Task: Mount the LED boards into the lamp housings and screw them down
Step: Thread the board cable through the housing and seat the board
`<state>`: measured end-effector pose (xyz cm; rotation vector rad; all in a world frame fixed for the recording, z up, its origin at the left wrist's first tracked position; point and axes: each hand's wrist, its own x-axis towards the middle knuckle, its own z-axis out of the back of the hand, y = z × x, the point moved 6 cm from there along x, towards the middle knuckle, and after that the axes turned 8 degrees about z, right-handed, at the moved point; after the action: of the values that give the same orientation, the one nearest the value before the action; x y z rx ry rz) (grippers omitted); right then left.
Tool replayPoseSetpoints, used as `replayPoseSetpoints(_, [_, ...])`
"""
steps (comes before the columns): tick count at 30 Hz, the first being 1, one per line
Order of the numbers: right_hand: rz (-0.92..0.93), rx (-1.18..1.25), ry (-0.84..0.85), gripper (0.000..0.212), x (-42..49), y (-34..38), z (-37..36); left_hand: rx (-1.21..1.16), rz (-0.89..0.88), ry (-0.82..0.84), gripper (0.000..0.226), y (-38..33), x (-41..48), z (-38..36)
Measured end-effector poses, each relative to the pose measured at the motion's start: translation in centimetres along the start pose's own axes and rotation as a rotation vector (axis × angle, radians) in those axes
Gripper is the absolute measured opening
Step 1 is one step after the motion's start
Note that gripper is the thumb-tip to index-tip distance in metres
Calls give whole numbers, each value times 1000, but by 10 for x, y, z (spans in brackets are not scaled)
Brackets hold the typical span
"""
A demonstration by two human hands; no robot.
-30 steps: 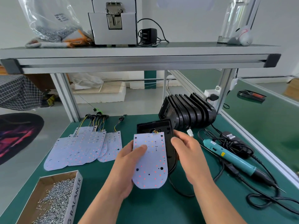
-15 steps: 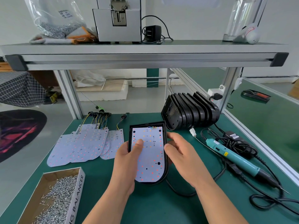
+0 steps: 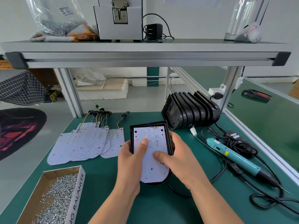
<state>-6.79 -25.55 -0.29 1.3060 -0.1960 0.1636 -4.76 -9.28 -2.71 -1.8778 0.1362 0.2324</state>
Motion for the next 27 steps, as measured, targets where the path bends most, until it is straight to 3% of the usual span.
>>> replayPoseSetpoints(4, [11, 23, -43, 48, 4, -2, 15, 47, 77, 148, 24, 1, 6, -1])
replayPoseSetpoints(7, [10, 19, -50, 52, 4, -3, 24, 128, 67, 210, 25, 3, 11, -1])
replayPoseSetpoints(14, [-66, -42, -3, 49, 5, -14, 18, 251, 48, 89, 11, 16, 22, 10])
replayPoseSetpoints(19, [-164, -121, 11, 37, 7, -27, 21, 395, 35, 72, 24, 16, 19, 6])
replayPoseSetpoints(25, [-185, -253, 59, 21, 5, -22, 27, 634, -9, -17, 6, 14, 23, 14])
replayPoseSetpoints(27, [-153, -381, 5, 33, 6, -16, 39, 663, -14, -12, 5, 13, 21, 14])
